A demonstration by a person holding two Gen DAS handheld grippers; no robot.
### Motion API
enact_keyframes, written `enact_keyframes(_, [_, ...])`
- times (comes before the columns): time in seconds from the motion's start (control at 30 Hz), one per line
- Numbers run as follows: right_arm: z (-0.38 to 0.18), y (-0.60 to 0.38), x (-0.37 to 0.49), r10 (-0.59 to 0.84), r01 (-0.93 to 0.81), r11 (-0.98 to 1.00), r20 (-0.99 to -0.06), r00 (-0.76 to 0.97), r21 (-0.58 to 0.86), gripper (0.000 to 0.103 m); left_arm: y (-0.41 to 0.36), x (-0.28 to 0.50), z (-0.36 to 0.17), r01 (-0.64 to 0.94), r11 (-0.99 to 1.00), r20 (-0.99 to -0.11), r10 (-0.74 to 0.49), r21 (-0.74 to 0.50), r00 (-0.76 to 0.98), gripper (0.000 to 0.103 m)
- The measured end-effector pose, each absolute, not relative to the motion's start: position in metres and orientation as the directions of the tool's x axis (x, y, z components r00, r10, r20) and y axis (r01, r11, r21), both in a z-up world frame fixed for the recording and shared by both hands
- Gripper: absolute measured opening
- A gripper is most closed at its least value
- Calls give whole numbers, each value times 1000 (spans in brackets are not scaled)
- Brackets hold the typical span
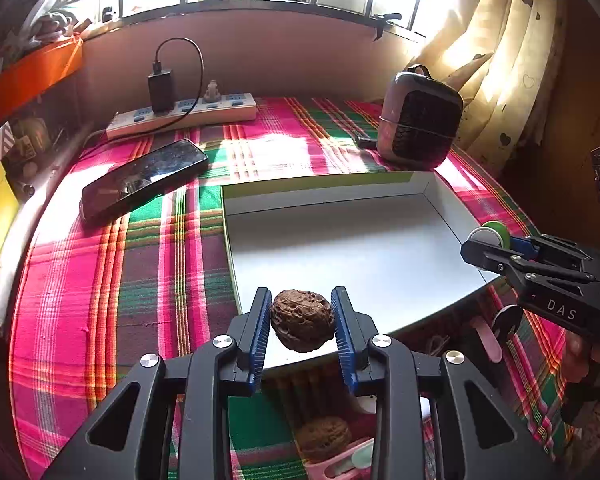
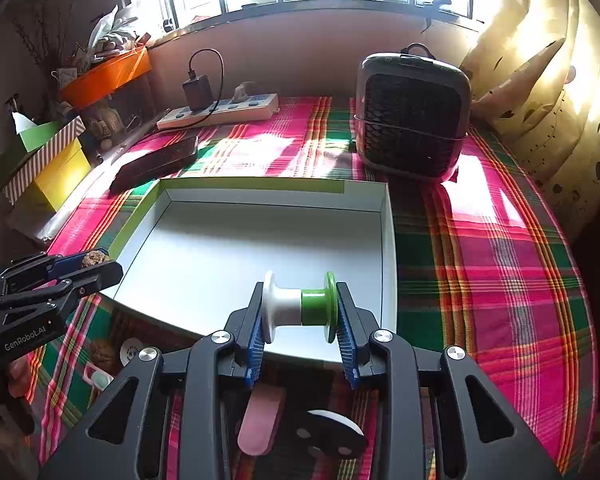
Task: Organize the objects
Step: 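Carry the walnut into the white tray and open the left gripper while the right gripper carries the spool in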
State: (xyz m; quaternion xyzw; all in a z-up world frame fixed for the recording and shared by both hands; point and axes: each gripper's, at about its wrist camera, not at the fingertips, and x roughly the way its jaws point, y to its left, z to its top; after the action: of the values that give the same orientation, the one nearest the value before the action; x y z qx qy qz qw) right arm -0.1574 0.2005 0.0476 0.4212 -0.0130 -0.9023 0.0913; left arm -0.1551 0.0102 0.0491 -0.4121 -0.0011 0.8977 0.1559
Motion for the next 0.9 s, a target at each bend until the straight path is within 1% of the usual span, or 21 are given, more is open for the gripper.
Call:
enact_keyframes(0.13, [43,194,-176,-173,155,-983,-766,-619,96,33,9,-175,48,-259,-958,-743,263,-124,-616,29])
enact_keyframes(0.3, [38,191,-196,-165,146,-985,-777,-607,94,33,11,-195,47,-260,-956,-747,270,-135,-607,29])
enact_keyframes(0.9, [23,188,-235,-131,135,-989,-805,-578,63,33,25,-235,32,-272,-956,-779,256,-115,-572,29])
